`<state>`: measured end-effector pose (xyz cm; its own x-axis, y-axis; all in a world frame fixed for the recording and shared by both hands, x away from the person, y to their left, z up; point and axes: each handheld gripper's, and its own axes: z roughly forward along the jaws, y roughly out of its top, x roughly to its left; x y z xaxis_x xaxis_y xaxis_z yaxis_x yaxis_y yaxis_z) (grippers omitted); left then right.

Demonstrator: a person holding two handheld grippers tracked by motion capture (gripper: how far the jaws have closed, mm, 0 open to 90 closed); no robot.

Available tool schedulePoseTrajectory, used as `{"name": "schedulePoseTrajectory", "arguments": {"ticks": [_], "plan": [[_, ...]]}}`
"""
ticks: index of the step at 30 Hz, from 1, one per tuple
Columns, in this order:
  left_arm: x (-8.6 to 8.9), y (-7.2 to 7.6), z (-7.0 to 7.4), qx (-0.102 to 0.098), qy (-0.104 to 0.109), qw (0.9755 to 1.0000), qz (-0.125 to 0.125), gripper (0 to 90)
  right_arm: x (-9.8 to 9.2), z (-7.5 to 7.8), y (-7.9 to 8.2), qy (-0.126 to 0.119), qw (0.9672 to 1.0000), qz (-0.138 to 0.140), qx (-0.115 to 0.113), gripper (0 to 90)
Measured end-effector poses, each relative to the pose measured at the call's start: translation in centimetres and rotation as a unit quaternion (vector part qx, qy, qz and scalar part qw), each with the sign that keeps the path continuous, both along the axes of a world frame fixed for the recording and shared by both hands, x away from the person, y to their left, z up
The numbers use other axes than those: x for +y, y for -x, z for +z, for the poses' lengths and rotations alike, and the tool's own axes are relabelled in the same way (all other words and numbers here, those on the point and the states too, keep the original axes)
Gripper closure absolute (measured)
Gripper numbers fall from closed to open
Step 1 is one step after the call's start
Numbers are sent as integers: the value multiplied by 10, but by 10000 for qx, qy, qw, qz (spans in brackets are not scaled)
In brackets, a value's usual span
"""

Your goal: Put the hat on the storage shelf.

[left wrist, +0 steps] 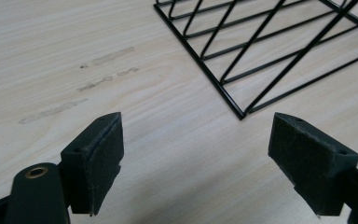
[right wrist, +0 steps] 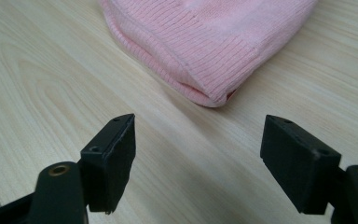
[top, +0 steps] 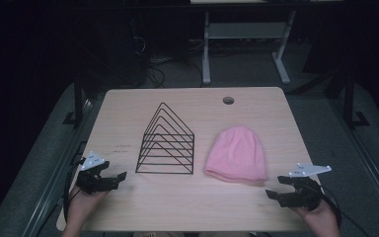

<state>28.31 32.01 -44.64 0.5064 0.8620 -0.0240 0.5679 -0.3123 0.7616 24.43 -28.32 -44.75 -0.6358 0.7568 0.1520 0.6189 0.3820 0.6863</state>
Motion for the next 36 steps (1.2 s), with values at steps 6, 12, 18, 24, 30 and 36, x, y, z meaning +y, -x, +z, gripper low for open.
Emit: {"name": "schedulePoseTrajectory", "arguments": {"ticks": [6, 12, 18, 24, 30, 36], "plan": [[3, 1, 0, 35, 19, 10000, 40, 183, -3, -1, -1, -80, 10000, -8, -3, 259], [5, 3, 2, -54, 103, 9999, 48, 183, -1, 9, -1, -121, 9998, -31, -172, 251], [3, 3, 2, -43, 55, 10000, 1, 183, 4, 10, -7, -63, 9999, -9, -128, 250], [2, 3, 0, -27, 65, 10000, -7, 183, 8, 21, -15, -83, 9998, 62, -182, 250], [2, 3, 1, -51, 81, 10000, -28, 183, 10, 31, -28, -89, 9998, 124, -136, 250], [1, 3, 0, -29, 84, 10000, -30, 183, 14, 39, -46, -15, 9998, 203, 46, 233]]}}
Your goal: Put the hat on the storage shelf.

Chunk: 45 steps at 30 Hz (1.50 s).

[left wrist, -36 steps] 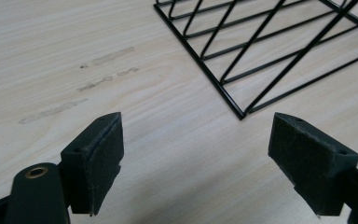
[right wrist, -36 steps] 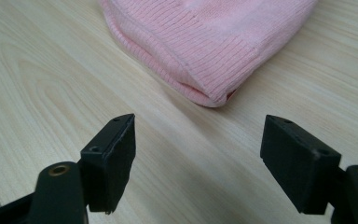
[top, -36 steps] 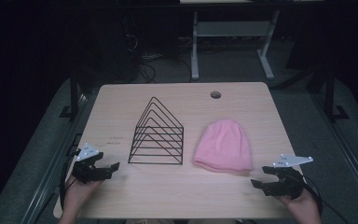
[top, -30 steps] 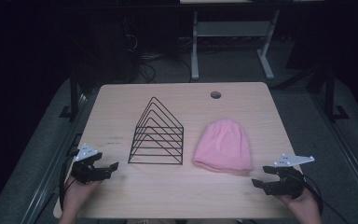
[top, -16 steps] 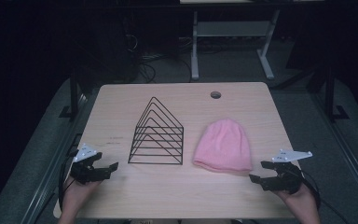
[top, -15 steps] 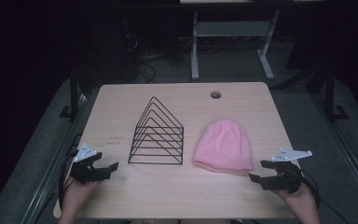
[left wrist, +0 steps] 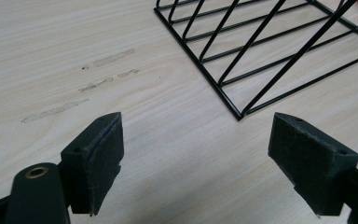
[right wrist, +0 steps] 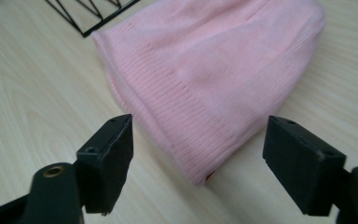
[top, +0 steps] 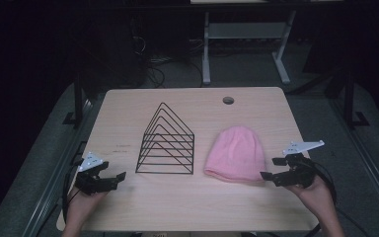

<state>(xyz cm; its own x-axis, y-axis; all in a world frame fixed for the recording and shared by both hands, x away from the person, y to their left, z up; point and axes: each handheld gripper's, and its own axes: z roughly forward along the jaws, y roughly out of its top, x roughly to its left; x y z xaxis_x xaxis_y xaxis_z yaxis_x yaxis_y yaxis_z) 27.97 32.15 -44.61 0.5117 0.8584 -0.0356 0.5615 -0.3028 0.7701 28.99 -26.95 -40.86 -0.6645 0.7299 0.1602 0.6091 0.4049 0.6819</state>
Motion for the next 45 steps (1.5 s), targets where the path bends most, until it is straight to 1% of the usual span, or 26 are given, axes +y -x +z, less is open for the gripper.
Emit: {"name": "schedulePoseTrajectory", "arguments": {"ticks": [1, 2, 3, 4, 6, 7, 8, 10, 11, 12, 13, 15, 18, 19, 21, 22, 23, 26, 27, 29, 32, 34, 35, 36, 40, 45], "plan": [[0, 0, 0, 0, 0, 10000, 0, 183, 0, 0, 0, 0, 10000, 0, 0, 233], [0, 0, 0, -2, 14, 10000, 0, 183, 0, 3, -7, -13, 10000, -26, 40, 216], [0, -1, 0, 1, 11, 10000, 0, 183, 0, 3, -7, -13, 10000, -26, 40, 216], [0, -1, 0, -9, 41, 10000, 10, 183, 0, 6, -13, 11, 9999, -10, 101, 211], [0, -1, 0, -11, 42, 10000, 17, 183, 0, 7, -16, -3, 9999, 8, 112, 208], [-1, -1, -1, -8, 49, 10000, 8, 183, 1, 10, -20, 28, 9998, 28, 171, 206], [-1, -1, -1, 10, 38, 10000, -11, 183, 3, 14, -27, 76, 9998, 44, 158, 205], [-1, -1, -1, 15, 44, 10000, -13, 183, 4, 16, -30, 88, 9998, 67, 189, 204], [0, -1, -1, 11, 42, 10000, -22, 183, 5, 19, -35, 115, 9996, 84, 230, 197], [0, 0, -1, 19, 56, 10000, -27, 183, 7, 21, -39, 83, 9996, 102, 239, 194], [-1, 0, -2, 40, 71, 10000, -26, 183, 10, 22, -46, 97, 9993, 160, 322, 188], [-1, -1, -1, 27, 57, 10000, -33, 183, 14, 23, -53, 143, 9991, 180, 359, 184], [-1, 0, 1, -13, 27, 10000, -34, 183, 18, 24, -67, 182, 9984, 233, 477, 185], [-1, 0, 1, -12, 39, 10000, -16, 183, 18, 23, -70, 189, 9983, 267, 492, 185], [-2, 1, 0, -1, 61, 10000, -13, 183, 17, 23, -78, 93, 9978, 313, 582, 185], [-2, 1, 0, -5, 63, 10000, -27, 183, 16, 23, -83, 90, 9976, 264, 630, 185], [-2, 1, 0, -11, 54, 10000, -57, 183, 15, 23, -87, 133, 9976, 258, 630, 185], [-2, 1, 1, -36, 37, 10000, -57, 183, 12, 23, -99, 95, 9972, 217, 716, 190], [-2, 1, 1, -33, 78, 10000, -23, 183, 12, 23, -102, 129, 9970, 227, 725, 191], [-1, 0, 0, -7, 46, 10000, -42, 183, 12, 23, -111, 199, 9965, 235, 782, 195], [-1, 0, 0, 10, 37, 10000, -52, 183, 12, 21, -123, 263, 9957, 162, 876, 201], [-1, 0, 1, -11, 44, 10000, -52, 183, 13, 18, -132, 280, 9954, 84, 917, 205], [-2, 0, 1, -24, 82, 10000, -27, 183, 14, 16, -136, 310, 9953, 81, 918, 209], [-2, 0, 1, -26, 51, 10000, -55, 183, 15, 13, -140, 358, 9948, 72, 947, 216], [-2, 0, 0, -2, 42, 10000, -84, 183, 20, 7, -153, 505, 9937, 9, 1004, 238], [-1, 1, 1, -20, 100, 9999, -50, 183, 24, -2, -167, 632, 9911, -130, 1167, 241]]}}
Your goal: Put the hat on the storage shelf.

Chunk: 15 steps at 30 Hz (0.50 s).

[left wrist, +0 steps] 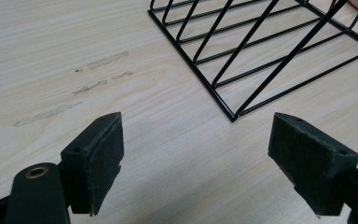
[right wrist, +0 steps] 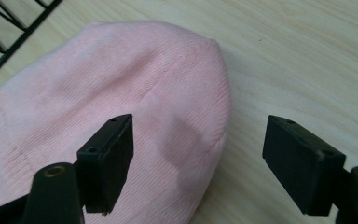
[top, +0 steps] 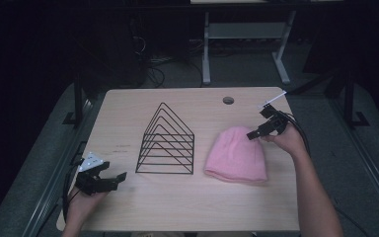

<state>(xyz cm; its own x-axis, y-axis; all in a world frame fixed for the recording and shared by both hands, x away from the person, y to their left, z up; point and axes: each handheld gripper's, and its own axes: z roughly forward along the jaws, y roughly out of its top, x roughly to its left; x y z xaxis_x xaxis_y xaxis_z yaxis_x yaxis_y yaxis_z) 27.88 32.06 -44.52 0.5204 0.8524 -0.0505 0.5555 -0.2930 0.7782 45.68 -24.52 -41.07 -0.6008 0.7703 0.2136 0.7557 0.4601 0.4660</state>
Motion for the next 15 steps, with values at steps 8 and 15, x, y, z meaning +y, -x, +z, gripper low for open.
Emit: {"name": "schedulePoseTrajectory", "arguments": {"ticks": [8, 15], "plan": [[0, -1, 0, 27, -24, 10000, -1, 183, 7, -16, -15, 9, 9997, -92, 233, 307], [2, -1, -1, 24, -21, 10000, 2, 183, 13, -31, -22, 1, 9990, -28, 452, 425]]}}
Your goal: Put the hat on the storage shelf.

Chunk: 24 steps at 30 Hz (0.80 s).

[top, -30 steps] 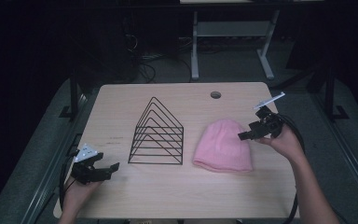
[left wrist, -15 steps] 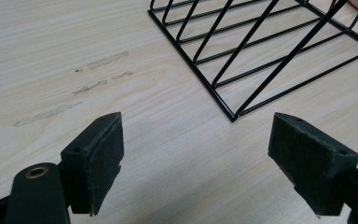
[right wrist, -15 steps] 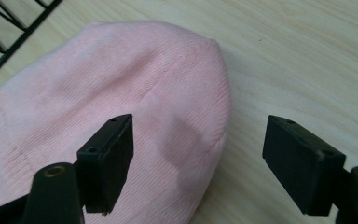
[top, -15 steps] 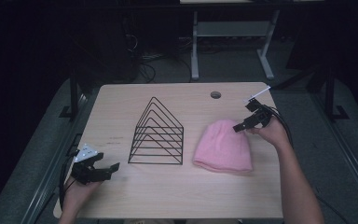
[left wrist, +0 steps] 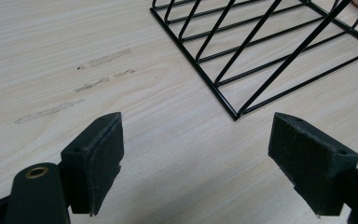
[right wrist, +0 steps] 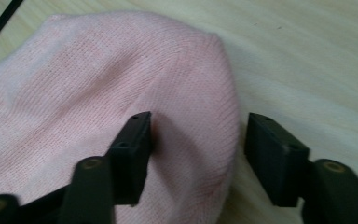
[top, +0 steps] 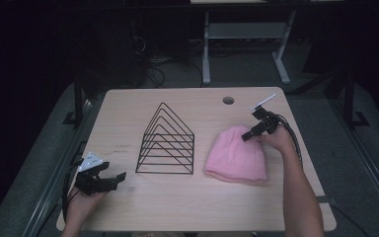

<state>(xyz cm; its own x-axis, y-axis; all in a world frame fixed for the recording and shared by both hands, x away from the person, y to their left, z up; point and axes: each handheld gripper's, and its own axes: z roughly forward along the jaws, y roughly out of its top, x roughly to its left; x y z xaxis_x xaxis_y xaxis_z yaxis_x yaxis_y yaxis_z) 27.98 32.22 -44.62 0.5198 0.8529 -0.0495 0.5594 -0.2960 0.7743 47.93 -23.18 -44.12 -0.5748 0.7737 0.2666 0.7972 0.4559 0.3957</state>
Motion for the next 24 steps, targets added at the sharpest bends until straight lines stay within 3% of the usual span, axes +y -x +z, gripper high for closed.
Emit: {"name": "schedulePoseTrajectory", "arguments": {"ticks": [8, 15, 20, 24], "plan": [[-2, 1, 1, -27, -39, 10000, 3, 185, -1, -7, 3, -260, 9996, 16, 106, 605], [-4, 0, 0, 5, -10, 10000, -46, 185, -8, -11, 8, -607, 9978, -206, 168, 720], [-2, 1, -1, 61, -23, 10000, -58, 185, -10, -8, 11, -709, 9970, -201, 226, 751], [-1, 1, 0, 89, 25, 9999, -54, 186, -14, -2, 15, -842, 9962, -173, 139, 756]]}}
